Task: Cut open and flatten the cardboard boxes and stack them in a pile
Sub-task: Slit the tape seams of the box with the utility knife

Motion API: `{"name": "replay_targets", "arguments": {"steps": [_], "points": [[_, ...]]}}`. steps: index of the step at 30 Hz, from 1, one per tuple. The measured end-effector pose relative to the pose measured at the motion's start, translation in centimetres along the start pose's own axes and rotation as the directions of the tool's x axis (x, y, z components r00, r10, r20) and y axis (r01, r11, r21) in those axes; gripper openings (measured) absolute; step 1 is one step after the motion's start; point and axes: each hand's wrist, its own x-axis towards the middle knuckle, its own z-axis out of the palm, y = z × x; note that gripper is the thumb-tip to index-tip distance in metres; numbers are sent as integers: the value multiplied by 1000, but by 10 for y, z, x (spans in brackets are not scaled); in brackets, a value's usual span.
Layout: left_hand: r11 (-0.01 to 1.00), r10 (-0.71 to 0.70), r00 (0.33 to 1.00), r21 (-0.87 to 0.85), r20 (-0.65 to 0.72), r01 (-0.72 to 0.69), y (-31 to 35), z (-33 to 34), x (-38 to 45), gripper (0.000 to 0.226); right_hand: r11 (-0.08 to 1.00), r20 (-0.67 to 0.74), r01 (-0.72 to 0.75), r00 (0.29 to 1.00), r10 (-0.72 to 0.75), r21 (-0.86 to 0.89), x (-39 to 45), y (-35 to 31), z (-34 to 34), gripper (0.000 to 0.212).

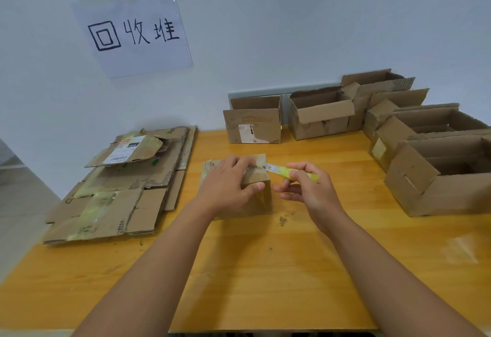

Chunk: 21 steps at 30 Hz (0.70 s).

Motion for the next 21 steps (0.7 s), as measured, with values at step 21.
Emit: {"name": "replay_targets", "arguments": {"steps": [21], "points": [[997,-38,983,-59,180,50,10,-15,15,46,1000,15,-5,1000,5,-13,0,3,2,15]]}}
